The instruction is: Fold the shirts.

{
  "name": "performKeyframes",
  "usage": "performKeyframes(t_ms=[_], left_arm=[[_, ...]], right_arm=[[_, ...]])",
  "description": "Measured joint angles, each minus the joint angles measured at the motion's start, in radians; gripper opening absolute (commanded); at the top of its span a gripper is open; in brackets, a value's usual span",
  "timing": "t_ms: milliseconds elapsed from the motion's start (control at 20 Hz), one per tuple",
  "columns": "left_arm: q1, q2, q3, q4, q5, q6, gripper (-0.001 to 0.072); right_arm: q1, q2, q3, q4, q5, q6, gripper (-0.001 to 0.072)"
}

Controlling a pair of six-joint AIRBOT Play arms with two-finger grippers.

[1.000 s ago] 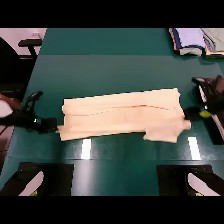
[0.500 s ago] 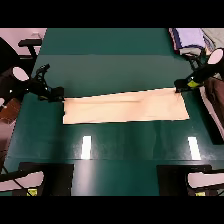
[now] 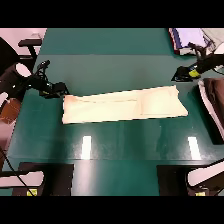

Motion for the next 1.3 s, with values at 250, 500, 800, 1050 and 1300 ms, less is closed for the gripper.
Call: performKeyframes(t_ms=[250,500,800,1050,1300], left_arm=[[-0.001,-0.001,0.038,-0.029,-0.069,0.001,0.0027],[-0.008,-0.001,0.048,-0.054,-0.095,0.002,0.0026],[-0.015,-0.001,0.117,-0.066,-0.101,-0.001,0.0026],[-0.109,-0.001,0.164,-0.068,-0.075,-0.007,0.0026],[-0.285,-0.017,0.174,-0.069,0.021,-0.036,0.0025]], right_arm=[[-0.15,-0.007,-0.086,0.106,0.098,-0.041,0.0673],[-0.257,-0.01,-0.262,0.209,0.084,-0.093,0.0674],[-0.25,-0.011,-0.403,0.253,0.013,-0.156,0.0673],[-0.172,-0.027,-0.418,0.251,-0.001,-0.177,0.0382],[-0.091,-0.025,-0.38,0.237,0.004,-0.185,0.0015]])
